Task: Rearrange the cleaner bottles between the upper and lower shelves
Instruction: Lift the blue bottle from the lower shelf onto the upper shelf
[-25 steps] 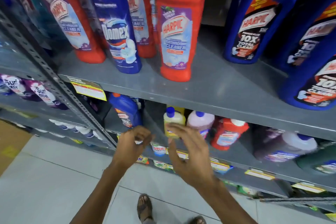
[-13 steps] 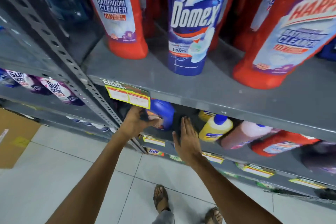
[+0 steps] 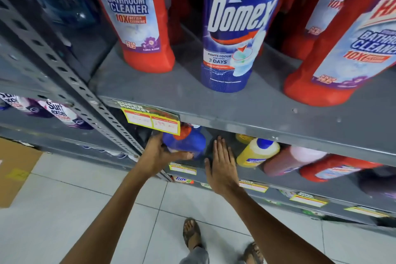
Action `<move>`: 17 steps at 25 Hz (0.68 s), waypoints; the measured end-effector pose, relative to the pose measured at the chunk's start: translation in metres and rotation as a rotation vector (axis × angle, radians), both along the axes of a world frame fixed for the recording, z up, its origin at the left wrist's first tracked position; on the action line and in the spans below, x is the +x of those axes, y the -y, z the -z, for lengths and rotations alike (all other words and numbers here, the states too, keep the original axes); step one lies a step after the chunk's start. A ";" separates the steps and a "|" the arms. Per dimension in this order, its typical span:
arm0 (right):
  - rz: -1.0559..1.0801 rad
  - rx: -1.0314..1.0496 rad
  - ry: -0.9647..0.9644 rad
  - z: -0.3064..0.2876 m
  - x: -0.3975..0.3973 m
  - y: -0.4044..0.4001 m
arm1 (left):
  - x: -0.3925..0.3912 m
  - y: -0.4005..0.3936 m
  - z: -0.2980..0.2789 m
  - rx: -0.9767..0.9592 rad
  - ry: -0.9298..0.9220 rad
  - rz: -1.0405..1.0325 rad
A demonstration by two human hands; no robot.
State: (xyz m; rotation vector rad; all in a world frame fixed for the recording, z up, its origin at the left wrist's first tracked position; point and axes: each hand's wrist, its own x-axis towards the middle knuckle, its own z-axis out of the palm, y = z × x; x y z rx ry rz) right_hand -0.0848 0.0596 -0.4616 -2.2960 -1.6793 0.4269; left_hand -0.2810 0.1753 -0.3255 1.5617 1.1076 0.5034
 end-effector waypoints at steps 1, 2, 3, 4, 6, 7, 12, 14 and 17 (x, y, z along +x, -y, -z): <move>-0.011 0.000 -0.061 -0.002 0.000 0.004 | -0.005 0.013 -0.005 0.055 0.011 0.001; -0.010 0.026 -0.130 -0.006 -0.001 0.012 | -0.009 0.028 -0.008 0.098 0.015 -0.013; -0.003 0.089 -0.192 -0.011 -0.001 0.027 | -0.011 0.046 -0.014 0.126 0.029 -0.020; 0.002 0.182 -0.241 -0.017 -0.002 0.043 | -0.013 0.062 -0.023 0.131 0.047 -0.018; 0.026 0.363 -0.308 -0.040 -0.001 0.078 | -0.010 0.092 -0.051 0.125 0.081 0.003; 0.041 0.417 -0.345 -0.059 0.002 0.093 | -0.004 0.105 -0.067 0.145 0.082 0.016; 0.007 0.800 -0.407 -0.189 0.050 0.153 | 0.040 0.158 -0.138 0.177 0.149 -0.011; -0.013 0.984 -0.335 -0.241 0.080 0.171 | 0.066 0.169 -0.167 0.231 0.239 -0.006; 0.030 1.071 -0.161 -0.305 0.135 0.188 | 0.112 0.183 -0.217 0.336 0.399 0.019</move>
